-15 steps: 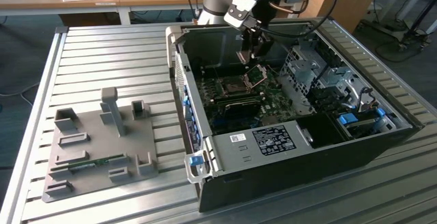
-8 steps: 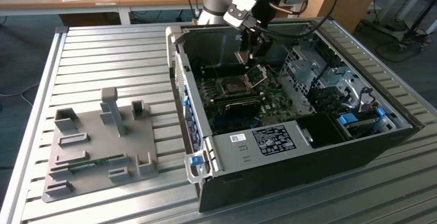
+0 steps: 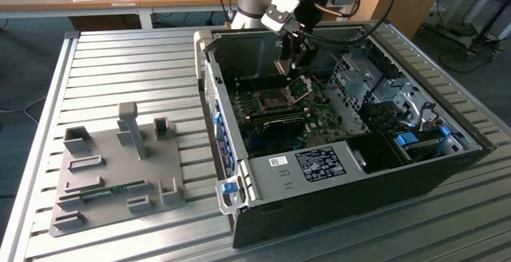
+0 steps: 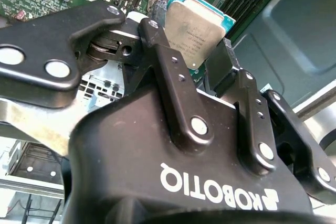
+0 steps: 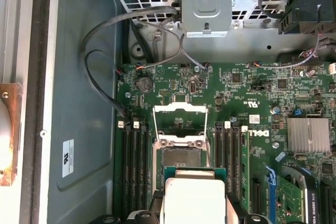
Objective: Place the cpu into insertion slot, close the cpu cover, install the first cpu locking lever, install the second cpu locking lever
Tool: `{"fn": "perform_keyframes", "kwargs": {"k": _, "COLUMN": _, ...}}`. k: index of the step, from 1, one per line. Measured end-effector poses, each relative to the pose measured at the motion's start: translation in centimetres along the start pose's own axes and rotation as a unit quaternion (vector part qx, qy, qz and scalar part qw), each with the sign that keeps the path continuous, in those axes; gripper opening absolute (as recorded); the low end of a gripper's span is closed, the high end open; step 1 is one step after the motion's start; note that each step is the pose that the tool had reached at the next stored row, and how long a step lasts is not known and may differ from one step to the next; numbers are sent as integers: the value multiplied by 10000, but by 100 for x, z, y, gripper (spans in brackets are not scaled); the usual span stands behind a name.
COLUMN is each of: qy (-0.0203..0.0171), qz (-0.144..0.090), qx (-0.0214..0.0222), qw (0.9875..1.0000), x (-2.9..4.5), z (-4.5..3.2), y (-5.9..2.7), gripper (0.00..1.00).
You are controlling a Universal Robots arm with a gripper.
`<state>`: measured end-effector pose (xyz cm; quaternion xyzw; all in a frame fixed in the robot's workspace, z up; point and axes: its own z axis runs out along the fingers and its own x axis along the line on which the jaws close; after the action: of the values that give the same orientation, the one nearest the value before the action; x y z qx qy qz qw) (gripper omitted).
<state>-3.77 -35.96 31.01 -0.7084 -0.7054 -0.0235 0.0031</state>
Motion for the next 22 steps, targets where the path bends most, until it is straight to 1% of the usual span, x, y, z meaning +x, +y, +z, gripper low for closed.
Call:
{"fn": "perform_keyframes", "kwargs": {"k": 7, "qy": 0, "qz": 7, "qx": 0, "qw": 10000, "x": 0, "z": 2, "y": 0, "gripper": 54}}
{"fn": "perform_keyframes", "kwargs": {"k": 12, "qy": 1, "qz": 7, "qx": 0, "qw": 10000, "x": -2, "z": 41, "y": -1, "gripper": 54}}
{"fn": "perform_keyframes", "kwargs": {"k": 18, "qy": 0, "qz": 7, "qx": 0, "qw": 10000, "x": -2, "z": 44, "y": -1, "gripper": 54}}
{"fn": "perform_keyframes", "kwargs": {"k": 22, "qy": 1, "qz": 7, "qx": 0, "qw": 10000, "x": -3, "z": 81, "y": -2, "gripper": 54}}
